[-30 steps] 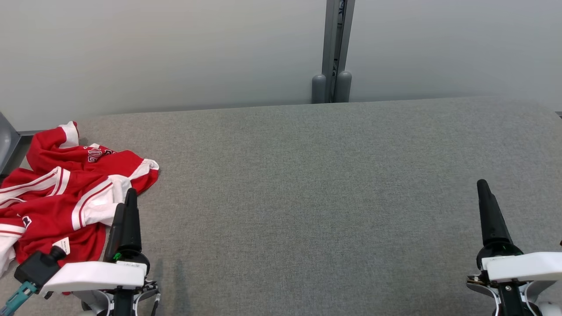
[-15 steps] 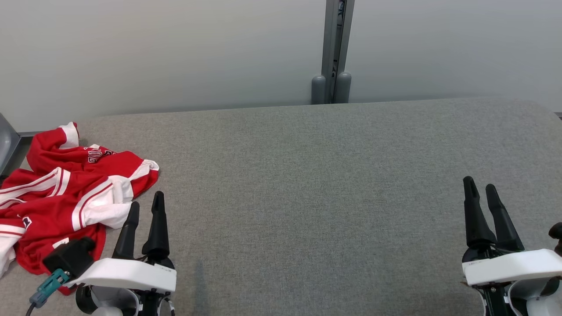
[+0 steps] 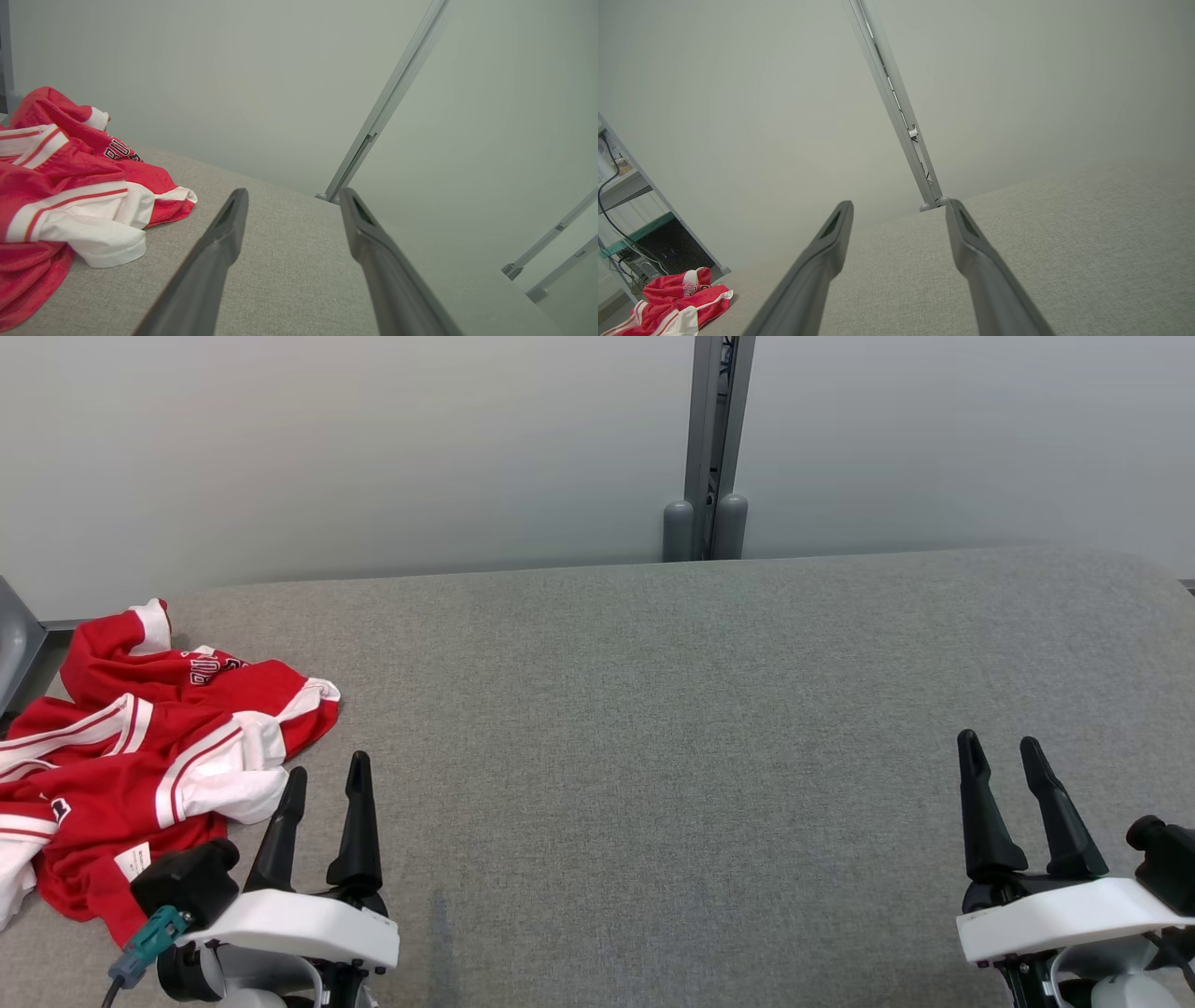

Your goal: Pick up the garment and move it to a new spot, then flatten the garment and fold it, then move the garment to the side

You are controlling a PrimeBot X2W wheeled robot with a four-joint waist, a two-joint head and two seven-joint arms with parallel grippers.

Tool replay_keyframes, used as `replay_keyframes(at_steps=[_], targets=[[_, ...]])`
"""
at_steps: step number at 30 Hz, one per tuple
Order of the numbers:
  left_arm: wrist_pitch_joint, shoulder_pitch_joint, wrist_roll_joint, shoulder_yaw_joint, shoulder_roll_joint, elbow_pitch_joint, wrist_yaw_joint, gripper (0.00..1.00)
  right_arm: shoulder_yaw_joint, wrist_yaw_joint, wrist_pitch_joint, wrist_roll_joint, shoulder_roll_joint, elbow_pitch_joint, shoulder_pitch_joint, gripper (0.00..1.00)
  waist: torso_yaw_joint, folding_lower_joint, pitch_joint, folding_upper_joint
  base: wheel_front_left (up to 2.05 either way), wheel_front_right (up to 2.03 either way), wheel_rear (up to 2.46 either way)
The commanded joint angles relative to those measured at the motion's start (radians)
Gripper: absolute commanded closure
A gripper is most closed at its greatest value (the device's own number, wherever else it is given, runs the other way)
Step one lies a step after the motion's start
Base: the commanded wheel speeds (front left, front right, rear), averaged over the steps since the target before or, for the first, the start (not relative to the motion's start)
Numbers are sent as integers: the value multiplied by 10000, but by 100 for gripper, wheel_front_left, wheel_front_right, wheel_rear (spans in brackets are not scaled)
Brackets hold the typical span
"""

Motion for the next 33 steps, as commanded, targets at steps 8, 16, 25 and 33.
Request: replay_keyframes(at_steps=[8, 16, 25, 33], targets=[[-267, -209, 917, -101, 71, 51, 150, 0, 12, 39, -280, -999, -97, 8, -100, 0, 16, 0, -9, 0, 0, 0, 0], [-452, -226, 1622, -210, 77, 72, 296, 0, 53, 40, -469, -1779, -98, -17, -122, 0, 27, 0, -22, 0, 0, 0, 0], [-622, -251, 2254, -279, 83, 68, 390, 0, 121, 43, -639, -2485, -102, -79, -145, 0, 8, 0, -26, 0, 0, 0, 0], [-795, -243, 2815, -346, 87, 41, 460, 0, 159, 44, -805, -3073, -108, -70, -98, 0, -1, 0, -40, 0, 0, 0, 0]])
